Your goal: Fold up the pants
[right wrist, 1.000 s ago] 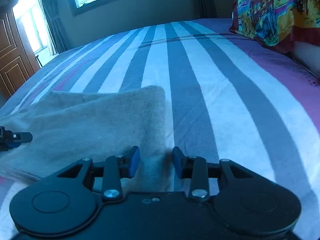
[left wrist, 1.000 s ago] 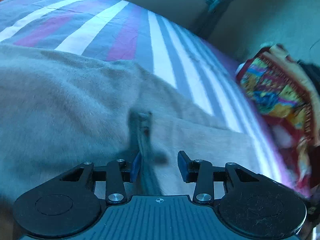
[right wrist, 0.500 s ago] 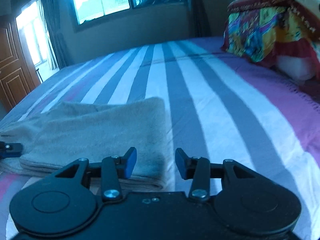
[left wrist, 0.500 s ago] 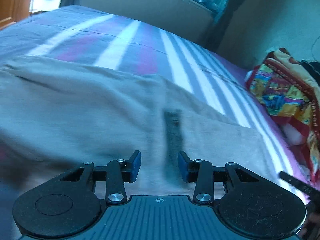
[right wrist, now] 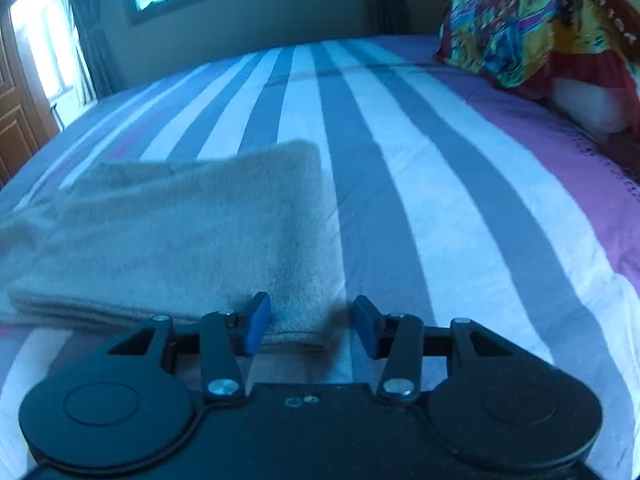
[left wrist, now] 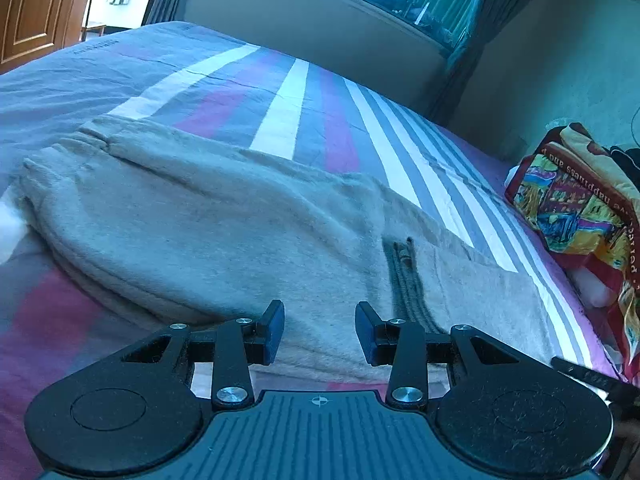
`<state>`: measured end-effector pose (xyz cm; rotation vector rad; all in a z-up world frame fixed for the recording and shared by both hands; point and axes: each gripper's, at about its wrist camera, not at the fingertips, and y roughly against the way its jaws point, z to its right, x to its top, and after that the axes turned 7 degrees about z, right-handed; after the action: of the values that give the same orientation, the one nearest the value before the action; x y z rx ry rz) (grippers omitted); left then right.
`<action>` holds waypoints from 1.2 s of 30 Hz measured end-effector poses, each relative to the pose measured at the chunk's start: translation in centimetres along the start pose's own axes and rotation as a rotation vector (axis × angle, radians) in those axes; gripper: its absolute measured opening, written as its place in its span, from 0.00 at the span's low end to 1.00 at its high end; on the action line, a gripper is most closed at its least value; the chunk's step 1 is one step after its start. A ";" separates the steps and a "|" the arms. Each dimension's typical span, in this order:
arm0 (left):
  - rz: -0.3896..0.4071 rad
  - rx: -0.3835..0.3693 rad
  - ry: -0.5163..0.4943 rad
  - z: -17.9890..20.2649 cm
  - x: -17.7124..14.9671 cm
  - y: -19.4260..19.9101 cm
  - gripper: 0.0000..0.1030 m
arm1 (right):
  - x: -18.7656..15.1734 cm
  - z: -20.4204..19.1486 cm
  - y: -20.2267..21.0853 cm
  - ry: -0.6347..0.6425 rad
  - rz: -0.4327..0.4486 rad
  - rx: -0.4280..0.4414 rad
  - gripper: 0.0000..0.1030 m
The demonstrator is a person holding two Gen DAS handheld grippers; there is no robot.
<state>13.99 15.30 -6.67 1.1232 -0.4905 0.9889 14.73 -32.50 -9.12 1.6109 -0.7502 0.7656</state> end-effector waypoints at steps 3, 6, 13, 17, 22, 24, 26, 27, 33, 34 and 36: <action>0.039 0.020 -0.003 -1.4 -0.1 1.2 0.39 | 0.0 0.0 1.6 -0.004 0.071 0.009 0.45; 0.099 0.057 0.055 -4.3 -0.4 2.7 0.39 | 0.1 0.3 2.9 -0.013 0.122 0.034 0.46; 0.175 0.005 0.515 -15.9 -1.9 2.4 0.58 | 0.5 -0.1 3.3 -0.029 0.135 0.047 0.50; 0.206 -0.155 0.771 -21.3 -3.0 -1.1 0.56 | 0.2 -1.2 3.1 -0.005 0.124 0.053 0.50; 0.260 -0.254 0.926 -23.5 -2.7 -5.2 0.33 | 0.1 -2.1 3.5 0.000 0.129 0.051 0.51; 0.299 -0.300 0.960 -23.3 -2.5 -5.1 0.19 | 0.1 -2.3 3.6 0.007 0.124 0.046 0.51; 0.396 -0.351 0.921 -22.4 -2.5 -3.7 0.19 | 0.1 -2.4 3.6 0.018 0.121 0.037 0.51; 0.407 -0.322 0.903 -22.4 -3.0 -3.5 0.19 | 0.3 -2.3 3.7 0.020 0.122 0.032 0.51; 0.309 -0.178 0.868 -22.3 -3.2 -5.4 0.19 | 0.7 0.0 3.2 -0.034 0.117 -0.005 0.52; 0.303 -0.170 0.850 -22.2 -2.9 -5.3 0.19 | 0.7 0.5 3.3 -0.053 0.123 -0.012 0.52; 0.297 -0.153 0.794 -21.6 -1.6 -5.0 0.18 | 0.6 1.8 3.4 -0.084 0.135 -0.030 0.52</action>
<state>14.47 33.84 -18.92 0.4543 -0.0771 1.5238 12.47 -34.81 -6.93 1.5851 -0.9339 0.7833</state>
